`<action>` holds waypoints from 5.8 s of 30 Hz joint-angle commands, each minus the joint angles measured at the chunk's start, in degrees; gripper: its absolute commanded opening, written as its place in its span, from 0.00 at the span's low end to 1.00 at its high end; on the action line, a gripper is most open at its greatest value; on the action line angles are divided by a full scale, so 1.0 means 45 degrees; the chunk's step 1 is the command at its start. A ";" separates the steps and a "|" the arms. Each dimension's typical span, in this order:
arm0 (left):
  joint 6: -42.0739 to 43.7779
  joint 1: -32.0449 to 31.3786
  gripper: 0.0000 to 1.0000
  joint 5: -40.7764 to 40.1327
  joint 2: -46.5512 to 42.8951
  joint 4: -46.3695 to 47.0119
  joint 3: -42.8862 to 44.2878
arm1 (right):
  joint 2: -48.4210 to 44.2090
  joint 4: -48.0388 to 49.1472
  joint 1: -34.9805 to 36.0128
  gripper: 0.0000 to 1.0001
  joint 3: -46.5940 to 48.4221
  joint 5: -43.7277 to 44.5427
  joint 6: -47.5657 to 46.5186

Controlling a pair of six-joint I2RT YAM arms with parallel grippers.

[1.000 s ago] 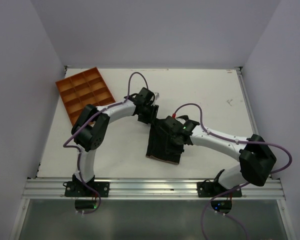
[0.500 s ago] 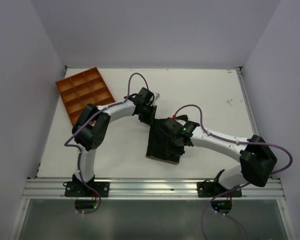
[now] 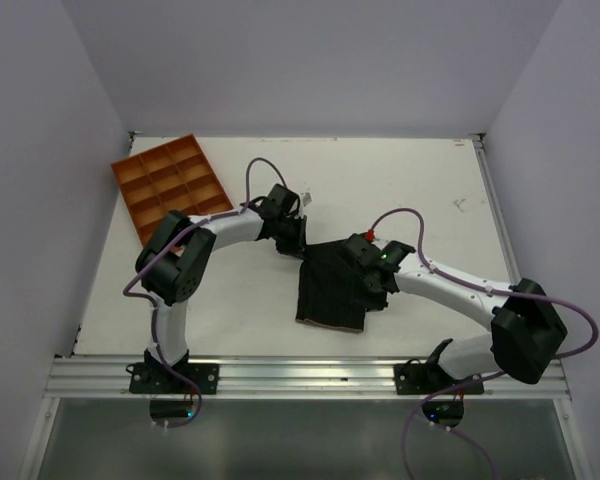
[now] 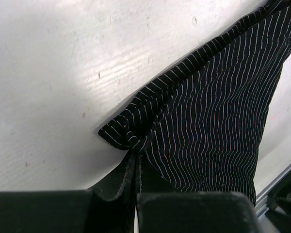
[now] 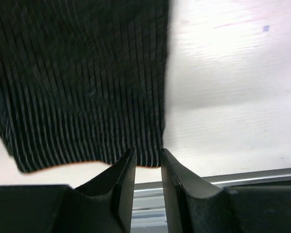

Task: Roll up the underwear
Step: Fold the underwear

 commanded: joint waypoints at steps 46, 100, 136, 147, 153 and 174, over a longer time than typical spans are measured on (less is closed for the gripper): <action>-0.7199 -0.0799 0.00 -0.1713 -0.2103 0.1878 -0.2640 | 0.3701 0.0596 -0.5022 0.38 0.5062 -0.1974 -0.7678; -0.6770 -0.0193 0.00 -0.1536 -0.1790 0.0807 -0.2464 | 0.3968 0.1007 0.4024 0.17 0.1382 0.3009 -0.5529; -0.2884 -0.0036 0.00 0.3418 -0.3808 0.5121 -0.2504 | 0.0257 0.3839 0.5294 0.00 -0.1234 -0.0117 -0.4574; -0.3137 -0.0896 0.00 0.5593 -0.1440 0.7447 -0.3049 | -0.0603 0.3761 0.5294 0.00 -0.1704 0.0176 -0.4280; -0.2708 -0.1092 0.00 0.3973 -0.1536 0.7018 -0.4064 | -0.0680 0.3547 0.5294 0.00 -0.1665 0.0254 -0.4027; -0.2138 -0.1268 0.00 -0.2334 -0.3935 0.1628 -0.5646 | 0.0703 0.4914 0.5294 0.00 -0.0984 -0.0956 -0.4239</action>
